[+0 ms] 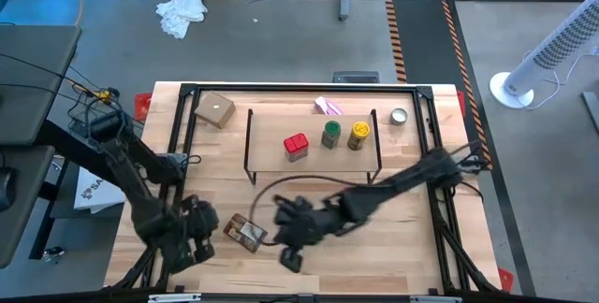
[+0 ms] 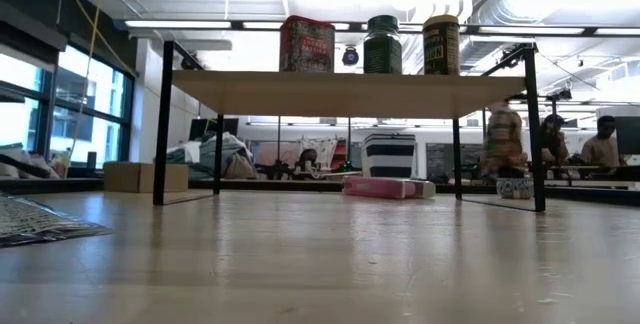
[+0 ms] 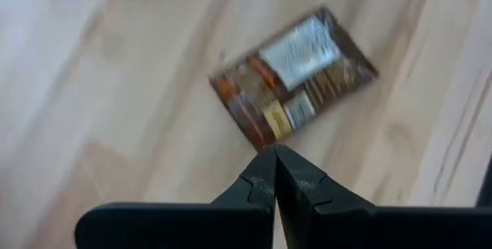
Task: Shelf spices
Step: Put the seasoning pack on the shelf
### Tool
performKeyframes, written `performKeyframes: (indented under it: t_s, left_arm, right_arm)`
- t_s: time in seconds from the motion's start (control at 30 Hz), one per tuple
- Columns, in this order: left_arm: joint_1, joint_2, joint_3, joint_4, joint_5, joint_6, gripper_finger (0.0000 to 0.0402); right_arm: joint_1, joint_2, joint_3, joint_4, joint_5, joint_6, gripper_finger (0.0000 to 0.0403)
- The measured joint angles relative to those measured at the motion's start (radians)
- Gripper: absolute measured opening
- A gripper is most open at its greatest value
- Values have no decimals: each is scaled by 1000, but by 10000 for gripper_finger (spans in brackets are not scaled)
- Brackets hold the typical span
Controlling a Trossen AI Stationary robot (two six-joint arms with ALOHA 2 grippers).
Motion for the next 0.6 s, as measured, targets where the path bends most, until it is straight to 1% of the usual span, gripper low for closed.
performKeyframes:
  t_s: [0.07,0.13,0.2,0.27,0.33,0.4,0.47,0.53,0.6]
  left_arm:
    - [-47,29,0,4,18,-86,0]
    - [-81,63,0,17,52,-152,0]
    - [-109,104,0,43,65,-197,0]
    - [-125,152,-1,72,71,-231,0]
    - [-131,203,-1,108,82,-251,0]
    - [-131,251,-1,139,102,-261,0]
    - [-130,293,-1,148,121,-292,0]
    - [-130,322,-1,148,124,-336,0]
    - [-129,346,-1,148,123,-378,0]
  right_arm:
    - [-29,60,0,54,-113,-13,19]
    - [-50,115,0,90,-167,-19,21]
    - [-71,161,-1,134,-203,-22,21]
    - [-98,205,0,207,-280,-19,26]
    - [-130,256,0,301,-365,-2,38]
    - [-156,302,0,371,-418,23,59]
    - [-176,336,0,373,-426,62,80]
    - [-191,363,0,343,-415,88,92]
    - [-201,380,0,280,-350,107,88]
